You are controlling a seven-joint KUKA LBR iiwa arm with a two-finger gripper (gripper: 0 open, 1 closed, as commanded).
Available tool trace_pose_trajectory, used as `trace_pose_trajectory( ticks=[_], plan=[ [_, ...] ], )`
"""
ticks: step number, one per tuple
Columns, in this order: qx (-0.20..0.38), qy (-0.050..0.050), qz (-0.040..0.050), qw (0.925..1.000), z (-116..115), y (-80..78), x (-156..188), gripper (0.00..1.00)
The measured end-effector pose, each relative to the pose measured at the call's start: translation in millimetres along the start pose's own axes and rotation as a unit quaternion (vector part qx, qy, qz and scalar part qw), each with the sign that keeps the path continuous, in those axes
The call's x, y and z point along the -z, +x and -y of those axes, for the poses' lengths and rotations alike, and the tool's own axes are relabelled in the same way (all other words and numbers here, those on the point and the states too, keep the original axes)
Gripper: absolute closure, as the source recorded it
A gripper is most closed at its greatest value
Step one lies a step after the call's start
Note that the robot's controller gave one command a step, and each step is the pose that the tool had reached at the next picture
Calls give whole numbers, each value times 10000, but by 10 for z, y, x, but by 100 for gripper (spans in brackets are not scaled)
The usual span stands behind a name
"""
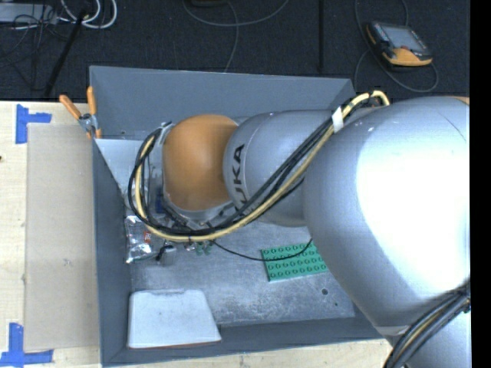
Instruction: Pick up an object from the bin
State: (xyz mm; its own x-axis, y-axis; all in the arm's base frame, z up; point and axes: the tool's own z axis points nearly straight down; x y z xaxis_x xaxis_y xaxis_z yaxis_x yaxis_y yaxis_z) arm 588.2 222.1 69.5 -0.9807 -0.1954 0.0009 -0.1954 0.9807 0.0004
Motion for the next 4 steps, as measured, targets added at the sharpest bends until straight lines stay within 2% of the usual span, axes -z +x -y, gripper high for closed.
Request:
trace_pose_trajectory(
  ticks=[1,2,3,4],
  plan=[
    [-8,1,-2,10000,5,0,-1,0],
    [-21,0,-1,10000,7,-1,-1,100],
    [-598,-6,46,9982,62,192,1247,100],
    [-966,-4,18,9953,-283,301,1436,100]
  ],
)
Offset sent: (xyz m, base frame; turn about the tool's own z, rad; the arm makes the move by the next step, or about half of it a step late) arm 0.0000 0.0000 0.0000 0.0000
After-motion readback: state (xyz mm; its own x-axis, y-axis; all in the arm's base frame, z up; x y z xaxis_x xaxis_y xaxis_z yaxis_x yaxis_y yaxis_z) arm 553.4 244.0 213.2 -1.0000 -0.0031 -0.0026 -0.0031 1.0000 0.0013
